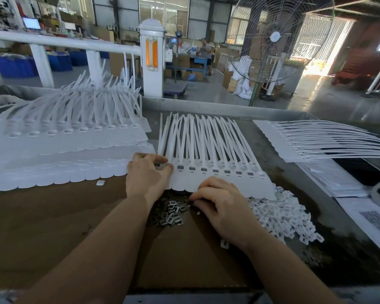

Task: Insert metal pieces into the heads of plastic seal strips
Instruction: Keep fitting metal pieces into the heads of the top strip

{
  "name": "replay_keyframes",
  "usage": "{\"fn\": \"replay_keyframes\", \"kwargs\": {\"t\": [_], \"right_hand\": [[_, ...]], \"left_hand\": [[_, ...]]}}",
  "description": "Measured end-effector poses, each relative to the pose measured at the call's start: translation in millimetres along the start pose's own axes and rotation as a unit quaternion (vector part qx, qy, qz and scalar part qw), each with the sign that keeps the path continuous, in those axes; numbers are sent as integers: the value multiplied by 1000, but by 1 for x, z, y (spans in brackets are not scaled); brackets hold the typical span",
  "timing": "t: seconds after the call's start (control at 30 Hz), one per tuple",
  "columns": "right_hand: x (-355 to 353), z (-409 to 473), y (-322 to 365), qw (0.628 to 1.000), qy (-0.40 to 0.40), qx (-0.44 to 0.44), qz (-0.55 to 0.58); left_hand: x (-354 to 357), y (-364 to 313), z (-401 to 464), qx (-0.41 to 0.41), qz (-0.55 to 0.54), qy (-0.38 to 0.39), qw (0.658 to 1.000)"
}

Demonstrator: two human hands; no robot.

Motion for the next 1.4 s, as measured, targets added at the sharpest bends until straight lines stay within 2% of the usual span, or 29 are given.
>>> {"fn": "replay_keyframes", "kwargs": {"t": [0.2,0.77,1.03,1.23,1.4], "right_hand": [[-1,0,0,1000,-7,-1,5],[13,23,28,996,50,-45,-60],[16,21,26,996,24,-51,-72],[-3,19,11,999,-29,21,1],[-31,18,-22,985,-76,140,70]], "left_hand": [[-1,0,0,-5,-1,3,1000],[-1,-4,-1,-8,6,3,1000],[0,-3,0,-8,0,4,1000],[0,-2,0,-8,0,8,1000],[-1,-1,0,0,-2,9,1000]]}}
Point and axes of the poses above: each hand's wrist, its own z-axis towards the middle knuckle, its own x-axis out of the palm, y = z × x, the point moved 2 cm from there along z, towards the middle knuckle, and after that the axes turned 7 degrees about x, right-handed, at the moved point
